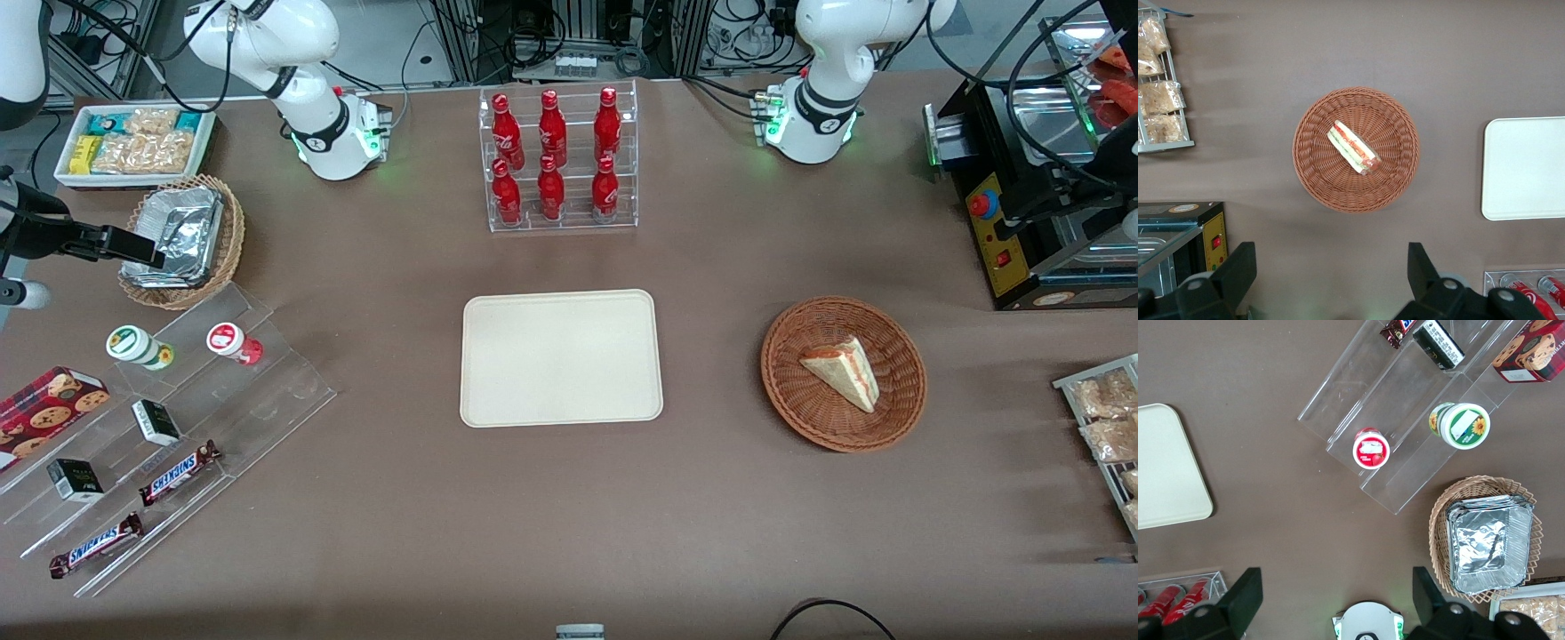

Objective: Place green gum on tray
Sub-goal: 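Move the right gripper over the acrylic stand toward the green gum canister, then lower the right gripper and close it around the green-and-white gum canister, then lift the gum canister and carry it over the cream tray, then lower the canister upright onto the tray and open the right gripper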

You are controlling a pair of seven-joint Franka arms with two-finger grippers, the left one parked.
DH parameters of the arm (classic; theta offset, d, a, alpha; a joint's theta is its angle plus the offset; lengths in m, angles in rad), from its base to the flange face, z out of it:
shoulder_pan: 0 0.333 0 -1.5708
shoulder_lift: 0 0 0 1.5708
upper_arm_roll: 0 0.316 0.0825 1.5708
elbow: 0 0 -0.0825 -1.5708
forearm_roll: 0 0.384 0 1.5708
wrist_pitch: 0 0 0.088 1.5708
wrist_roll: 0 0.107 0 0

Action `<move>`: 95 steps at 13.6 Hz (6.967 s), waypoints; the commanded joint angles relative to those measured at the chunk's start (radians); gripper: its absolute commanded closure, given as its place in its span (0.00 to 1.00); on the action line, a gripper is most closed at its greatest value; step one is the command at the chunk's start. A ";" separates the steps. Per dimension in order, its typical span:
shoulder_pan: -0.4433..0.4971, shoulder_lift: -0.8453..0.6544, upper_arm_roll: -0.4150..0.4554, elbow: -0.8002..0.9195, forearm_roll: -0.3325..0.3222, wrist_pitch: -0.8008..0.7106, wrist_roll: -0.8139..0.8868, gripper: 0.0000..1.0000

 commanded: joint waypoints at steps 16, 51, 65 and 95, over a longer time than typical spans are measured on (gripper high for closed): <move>-0.107 0.021 -0.018 -0.211 -0.052 0.350 -0.882 0.00; -0.138 0.156 0.000 -0.202 -0.032 0.504 -1.134 1.00; 0.333 0.217 0.000 -0.173 -0.032 0.490 -0.401 1.00; 0.804 0.763 0.003 0.172 0.106 0.777 0.522 1.00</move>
